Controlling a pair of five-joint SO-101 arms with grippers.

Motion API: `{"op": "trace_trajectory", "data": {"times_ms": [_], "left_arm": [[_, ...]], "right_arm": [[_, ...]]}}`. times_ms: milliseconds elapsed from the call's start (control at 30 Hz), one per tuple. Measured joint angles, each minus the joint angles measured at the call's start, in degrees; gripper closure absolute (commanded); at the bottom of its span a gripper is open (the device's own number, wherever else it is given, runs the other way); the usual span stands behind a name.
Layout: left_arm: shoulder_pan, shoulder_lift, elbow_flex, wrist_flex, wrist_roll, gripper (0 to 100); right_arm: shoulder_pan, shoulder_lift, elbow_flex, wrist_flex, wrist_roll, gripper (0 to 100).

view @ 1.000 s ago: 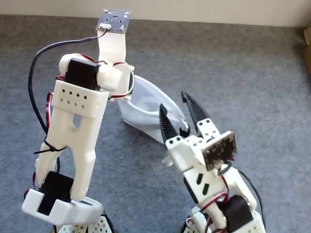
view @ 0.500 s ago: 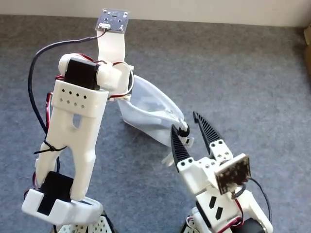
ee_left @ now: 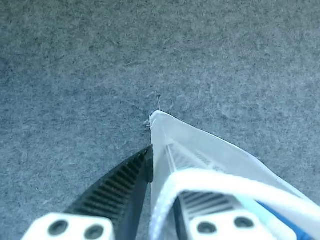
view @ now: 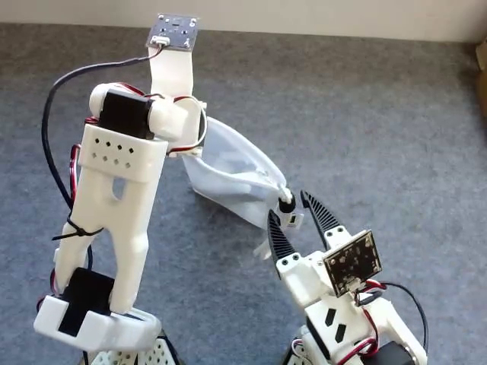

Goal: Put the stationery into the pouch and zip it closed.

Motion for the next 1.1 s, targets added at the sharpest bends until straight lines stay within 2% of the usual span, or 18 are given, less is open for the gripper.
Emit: {"op": "trace_trajectory", "data": {"times_ms": [667,900,1100], "left_arm": [[0.00,0.00,0.00,0.00,-0.09,94],[0.00,0.00,0.00,0.00,-0.09,94],[-0.09,0.35,0.09,-0.18,-0.26,94]], "right_arm": [[0.00,-0.09,3.43,0.09,0.00,81.8],[2.64,-0.09,3.43,0.09,0.18,96.8],[2.99,-0.09,3.43,0.09,0.35,99.4]]}}
